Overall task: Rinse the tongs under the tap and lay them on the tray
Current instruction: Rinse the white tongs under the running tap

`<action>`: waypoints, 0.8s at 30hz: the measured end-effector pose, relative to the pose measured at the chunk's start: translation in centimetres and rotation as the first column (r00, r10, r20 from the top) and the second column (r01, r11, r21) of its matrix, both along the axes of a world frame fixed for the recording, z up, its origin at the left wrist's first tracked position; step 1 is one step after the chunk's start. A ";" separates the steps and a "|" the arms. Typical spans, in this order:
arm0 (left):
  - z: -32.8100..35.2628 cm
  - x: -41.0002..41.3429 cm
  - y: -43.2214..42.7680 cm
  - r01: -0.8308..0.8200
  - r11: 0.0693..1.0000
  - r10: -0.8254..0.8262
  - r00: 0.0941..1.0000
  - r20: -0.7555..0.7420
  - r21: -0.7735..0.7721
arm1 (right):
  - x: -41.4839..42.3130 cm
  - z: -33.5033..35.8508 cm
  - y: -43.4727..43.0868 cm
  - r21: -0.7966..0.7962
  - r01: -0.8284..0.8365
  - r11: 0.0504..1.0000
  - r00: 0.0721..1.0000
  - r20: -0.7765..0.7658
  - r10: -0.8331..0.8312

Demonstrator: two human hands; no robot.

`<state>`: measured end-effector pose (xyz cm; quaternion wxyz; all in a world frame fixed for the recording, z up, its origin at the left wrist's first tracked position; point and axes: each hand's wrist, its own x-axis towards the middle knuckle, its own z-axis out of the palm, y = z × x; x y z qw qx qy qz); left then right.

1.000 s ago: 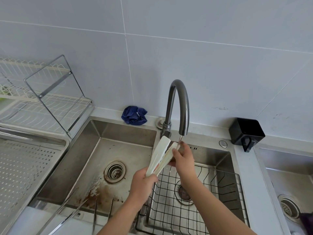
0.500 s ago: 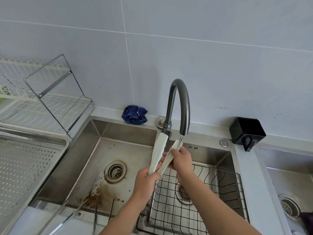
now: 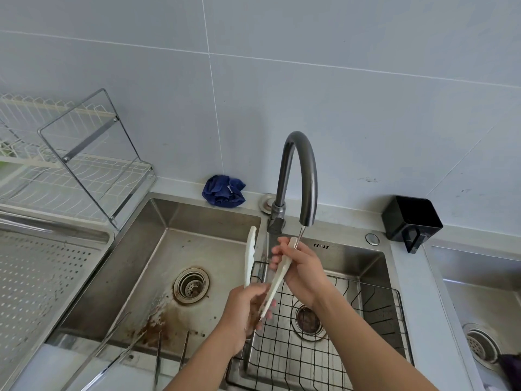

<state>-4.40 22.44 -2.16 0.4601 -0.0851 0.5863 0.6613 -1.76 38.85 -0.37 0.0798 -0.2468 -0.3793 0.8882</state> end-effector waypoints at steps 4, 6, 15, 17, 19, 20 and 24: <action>0.1 0.5 1.2 0.108 0.988 -0.127 0.975 0.182 0.114 | -2.1 1.2 -0.7 0.411 0.020 0.911 0.966 0.225 -0.123; 0.2 0.9 1.9 0.154 0.981 -0.171 0.976 0.137 0.121 | -2.5 1.8 -1.3 0.383 0.027 0.923 0.958 0.252 -0.133; 0.4 -0.5 3.1 0.052 0.999 -0.051 0.995 -0.086 0.012 | -2.2 3.6 -0.9 0.517 0.134 0.846 0.945 0.189 -0.266; 0.6 -0.5 3.3 0.047 0.999 -0.044 0.993 -0.106 0.027 | -2.5 4.3 -0.2 0.457 0.188 0.869 0.940 0.173 -0.294; 0.7 -0.2 3.4 0.040 0.998 -0.035 0.992 -0.121 0.041 | -2.4 4.4 -0.1 0.383 0.170 0.908 0.951 0.179 -0.253; 0.7 0.0 3.4 0.028 0.998 -0.021 0.992 -0.127 0.050 | -2.2 4.3 -0.1 0.345 0.130 0.930 0.962 0.184 -0.203; 0.6 0.3 3.3 -0.040 0.995 0.048 0.994 -0.096 0.087 | -0.6 2.9 -1.5 0.349 -0.076 0.934 0.977 0.211 0.000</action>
